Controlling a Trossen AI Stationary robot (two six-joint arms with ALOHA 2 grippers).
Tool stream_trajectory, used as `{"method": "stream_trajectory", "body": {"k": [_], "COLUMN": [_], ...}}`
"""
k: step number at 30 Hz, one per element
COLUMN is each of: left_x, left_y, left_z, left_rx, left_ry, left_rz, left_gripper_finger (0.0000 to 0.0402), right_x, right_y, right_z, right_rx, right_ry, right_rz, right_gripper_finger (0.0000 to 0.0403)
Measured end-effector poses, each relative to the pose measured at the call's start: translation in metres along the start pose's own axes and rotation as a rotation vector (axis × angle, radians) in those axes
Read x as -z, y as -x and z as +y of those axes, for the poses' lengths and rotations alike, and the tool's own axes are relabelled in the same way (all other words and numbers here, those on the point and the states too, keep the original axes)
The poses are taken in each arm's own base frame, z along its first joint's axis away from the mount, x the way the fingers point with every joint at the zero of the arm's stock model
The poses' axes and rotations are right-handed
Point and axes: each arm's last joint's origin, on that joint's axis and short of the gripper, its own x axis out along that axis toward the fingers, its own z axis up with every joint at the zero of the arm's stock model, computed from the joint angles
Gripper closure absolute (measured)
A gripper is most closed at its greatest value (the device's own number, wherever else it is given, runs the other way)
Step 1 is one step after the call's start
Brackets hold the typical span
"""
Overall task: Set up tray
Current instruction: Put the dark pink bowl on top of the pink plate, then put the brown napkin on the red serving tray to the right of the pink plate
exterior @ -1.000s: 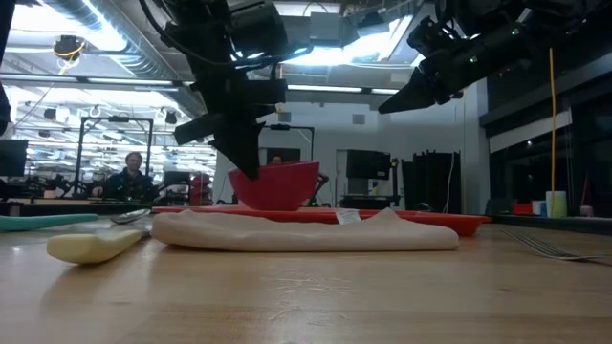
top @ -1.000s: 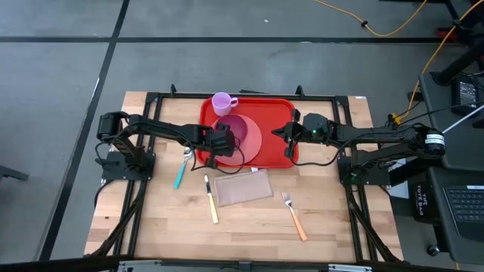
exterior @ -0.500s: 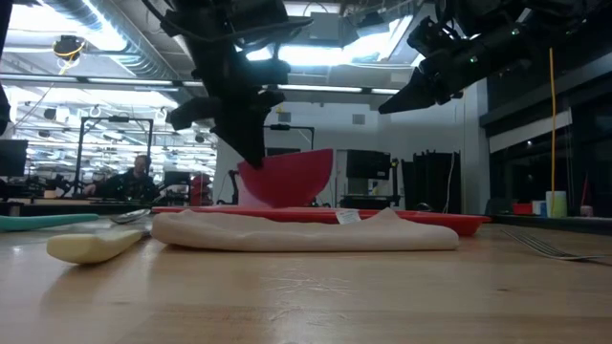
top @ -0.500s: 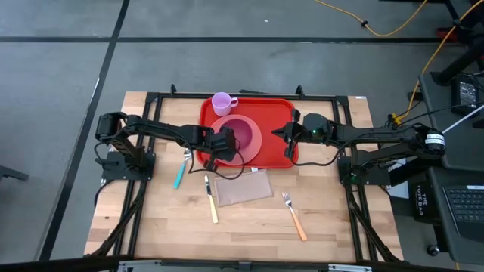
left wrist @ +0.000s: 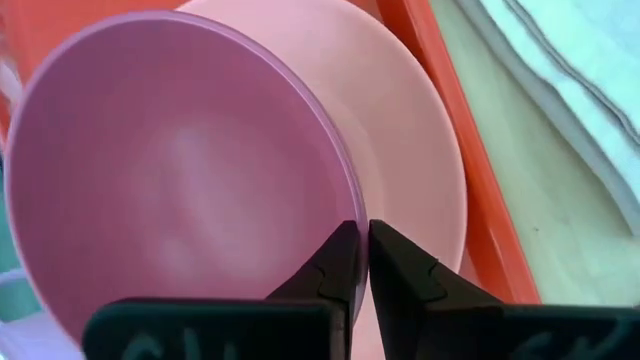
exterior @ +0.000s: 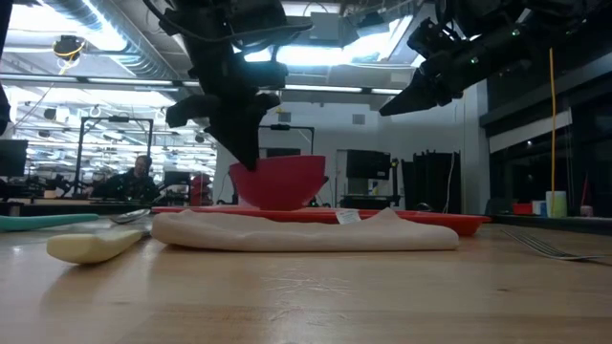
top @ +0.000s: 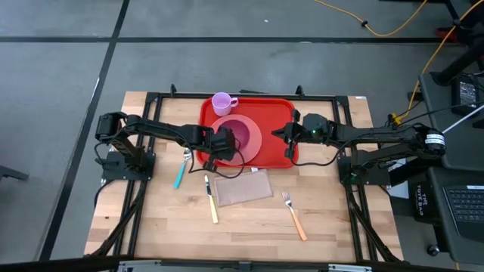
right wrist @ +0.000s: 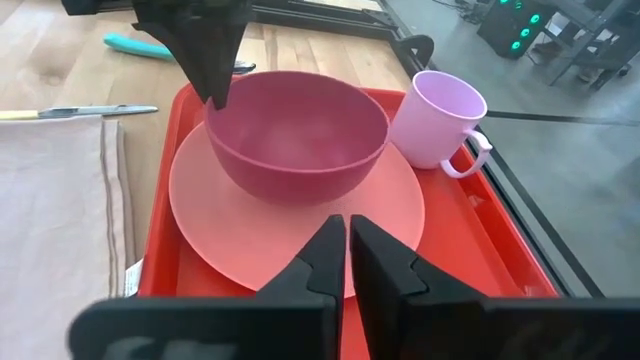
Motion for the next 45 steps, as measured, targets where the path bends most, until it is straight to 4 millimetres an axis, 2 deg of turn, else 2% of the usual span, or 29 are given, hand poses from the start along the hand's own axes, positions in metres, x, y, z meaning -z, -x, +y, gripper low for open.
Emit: {"method": "stream_trajectory", "body": {"k": [7, 12, 23, 33, 39, 45], "left_x": [0.000, -0.001, -0.001, -0.012, -0.008, -0.009], "left_y": [0.000, 0.000, 0.003, 0.054, 0.082, 0.104], "left_z": [-0.001, -0.001, -0.001, 0.006, -0.002, -0.014], "left_rx": [0.028, 0.028, -0.003, -0.053, -0.086, -0.174], "left_ry": [0.024, 0.026, 0.020, 0.051, 0.069, 0.060], "left_rz": [-0.016, -0.016, -0.009, -0.146, -0.177, -0.205], "left_gripper_finger": [0.0382, 0.0366, 0.0338, 0.0338, 0.0344, 0.0372], "right_x": [0.000, 0.000, 0.001, 0.001, 0.001, 0.001], "right_y": [0.000, 0.000, 0.000, 0.000, 0.000, 0.000], "right_z": [0.000, 0.000, 0.000, 0.000, 0.000, 0.000], "right_rx": [-0.001, -0.002, -0.004, -0.004, -0.005, -0.005], "right_ry": [0.000, 0.000, 0.000, 0.000, 0.000, 0.000], "right_rz": [0.000, 0.003, 0.009, 0.010, 0.015, 0.015], "right_gripper_finger": [0.0390, 0.0398, 0.0379, 0.0395, 0.0378, 0.0376]}}
